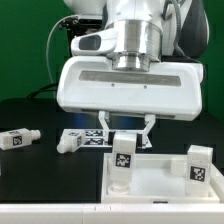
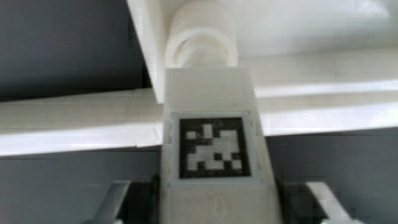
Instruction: Assemble square table
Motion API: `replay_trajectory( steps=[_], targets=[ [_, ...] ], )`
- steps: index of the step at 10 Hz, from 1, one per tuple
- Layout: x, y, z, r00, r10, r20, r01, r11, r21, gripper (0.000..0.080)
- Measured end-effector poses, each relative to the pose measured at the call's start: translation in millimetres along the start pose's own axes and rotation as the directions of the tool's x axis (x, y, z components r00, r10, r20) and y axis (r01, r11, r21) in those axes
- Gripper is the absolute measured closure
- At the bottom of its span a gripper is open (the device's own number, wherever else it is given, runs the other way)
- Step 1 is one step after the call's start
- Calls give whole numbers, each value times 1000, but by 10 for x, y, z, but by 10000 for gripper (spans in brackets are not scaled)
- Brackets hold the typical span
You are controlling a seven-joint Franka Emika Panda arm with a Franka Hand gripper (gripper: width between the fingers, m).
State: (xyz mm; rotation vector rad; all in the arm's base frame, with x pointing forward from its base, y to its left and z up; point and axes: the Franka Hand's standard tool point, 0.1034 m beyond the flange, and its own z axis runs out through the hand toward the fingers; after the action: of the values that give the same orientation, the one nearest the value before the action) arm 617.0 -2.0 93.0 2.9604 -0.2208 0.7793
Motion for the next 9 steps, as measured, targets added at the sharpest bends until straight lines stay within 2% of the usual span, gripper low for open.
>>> replay_trajectory(
  steps=[7,8,9],
  targets=[
    [-48,14,50,1000,-7,-1,7,1000,-6,515],
    [-50,14,50,1000,-7,0,7,1000,-6,399],
    [-50,14,51,1000,-7,0,7,1000,-6,399]
  ],
)
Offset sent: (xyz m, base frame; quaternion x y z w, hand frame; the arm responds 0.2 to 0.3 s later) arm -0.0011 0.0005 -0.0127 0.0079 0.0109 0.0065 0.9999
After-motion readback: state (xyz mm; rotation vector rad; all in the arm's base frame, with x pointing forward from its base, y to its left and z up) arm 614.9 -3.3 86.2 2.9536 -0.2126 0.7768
